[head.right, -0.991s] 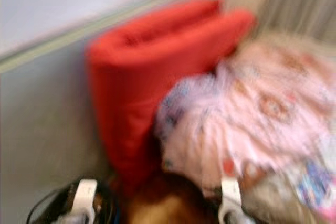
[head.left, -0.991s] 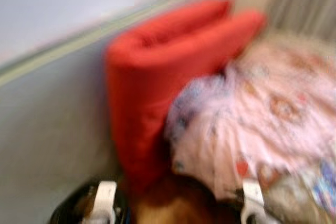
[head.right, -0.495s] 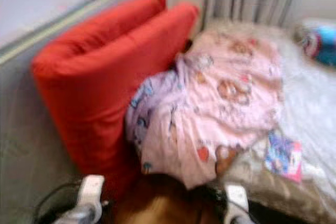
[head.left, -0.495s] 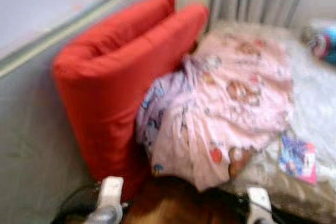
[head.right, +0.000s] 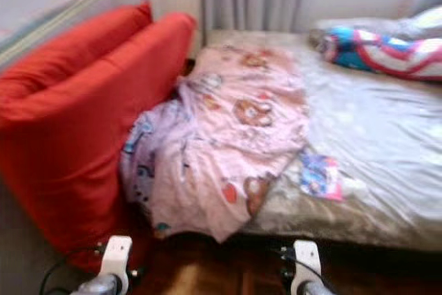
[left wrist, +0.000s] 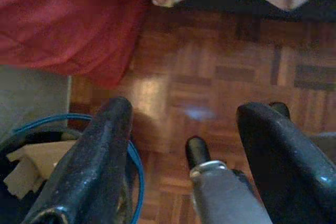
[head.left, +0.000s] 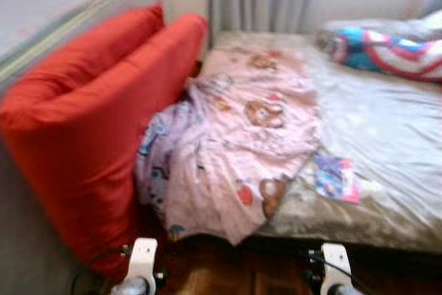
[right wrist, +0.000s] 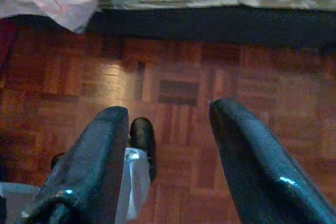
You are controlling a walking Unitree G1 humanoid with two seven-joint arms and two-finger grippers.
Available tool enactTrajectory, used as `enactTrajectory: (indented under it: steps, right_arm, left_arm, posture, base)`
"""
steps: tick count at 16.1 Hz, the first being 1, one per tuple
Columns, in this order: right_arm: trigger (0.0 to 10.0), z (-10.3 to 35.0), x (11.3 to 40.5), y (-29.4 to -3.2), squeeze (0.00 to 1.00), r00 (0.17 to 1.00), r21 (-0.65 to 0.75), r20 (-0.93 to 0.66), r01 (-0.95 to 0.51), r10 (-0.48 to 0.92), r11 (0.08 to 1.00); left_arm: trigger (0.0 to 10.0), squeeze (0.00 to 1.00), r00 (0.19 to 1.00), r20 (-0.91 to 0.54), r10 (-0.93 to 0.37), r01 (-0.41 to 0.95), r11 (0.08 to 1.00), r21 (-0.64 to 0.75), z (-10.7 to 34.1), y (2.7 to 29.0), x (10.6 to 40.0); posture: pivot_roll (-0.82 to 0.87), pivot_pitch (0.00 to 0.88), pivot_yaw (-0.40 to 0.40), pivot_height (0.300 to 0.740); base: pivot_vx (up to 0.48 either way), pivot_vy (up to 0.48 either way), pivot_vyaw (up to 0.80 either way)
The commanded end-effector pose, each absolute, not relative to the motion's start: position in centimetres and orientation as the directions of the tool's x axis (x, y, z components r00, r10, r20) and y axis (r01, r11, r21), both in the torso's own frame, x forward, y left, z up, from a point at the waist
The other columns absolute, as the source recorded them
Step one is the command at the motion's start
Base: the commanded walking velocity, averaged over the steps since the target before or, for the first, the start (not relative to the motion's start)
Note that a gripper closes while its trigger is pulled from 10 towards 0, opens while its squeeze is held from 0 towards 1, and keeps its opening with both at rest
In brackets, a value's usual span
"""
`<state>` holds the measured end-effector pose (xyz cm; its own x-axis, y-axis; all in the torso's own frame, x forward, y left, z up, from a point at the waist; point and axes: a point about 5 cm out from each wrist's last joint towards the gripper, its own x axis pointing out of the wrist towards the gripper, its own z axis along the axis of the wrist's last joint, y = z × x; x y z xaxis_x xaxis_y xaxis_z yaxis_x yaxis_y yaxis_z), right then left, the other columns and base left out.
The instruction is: Clean up the room
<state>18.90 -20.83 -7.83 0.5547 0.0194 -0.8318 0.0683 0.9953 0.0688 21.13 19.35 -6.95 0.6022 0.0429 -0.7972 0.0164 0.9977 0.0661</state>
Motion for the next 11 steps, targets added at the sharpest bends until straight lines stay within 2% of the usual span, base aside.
enactTrajectory:
  steps: [1, 2, 4, 11]
  right_arm:
    - [10.0, -7.59, 19.37, -20.81, 0.00, 0.568, 0.061, -0.823, 0.059, 0.017, 0.996]
    - [10.0, -7.57, 19.40, -20.81, 0.00, 0.581, 0.075, -0.814, 0.091, 0.008, 0.993]
    - [10.0, -7.58, 19.37, -20.88, 0.00, 0.578, 0.064, -0.816, 0.094, -0.002, 0.994]
    - [10.0, -7.69, 19.22, -20.81, 0.00, 0.564, 0.052, -0.826, 0.071, 0.003, 0.996]
  left_arm:
    - [10.0, 0.00, 0.597, -0.801, 0.048, 0.024, 0.997, 0.077, -6.96, 19.60, 21.04]
    - [10.0, 0.00, 0.599, -0.799, 0.048, 0.023, 0.997, 0.078, -6.95, 19.61, 21.05]
    - [10.0, 0.00, 0.598, -0.800, 0.048, 0.026, 0.996, 0.080, -6.95, 19.61, 21.05]
    - [10.0, 0.00, 0.595, -0.802, 0.051, 0.022, 0.997, 0.079, -7.02, 19.66, 20.92]
  posture:
    - [-0.03, 0.000, 0.030, 0.740]
    - [-0.03, 0.000, 0.030, 0.740]
    - [-0.04, 0.000, 0.034, 0.740]
    - [-0.04, 0.000, 0.035, 0.740]
  base:
    - [0.000, 0.000, 0.00]
    - [0.000, 0.000, 0.00]
    - [0.000, -0.358, 0.00]
    - [0.000, -0.314, -0.66]
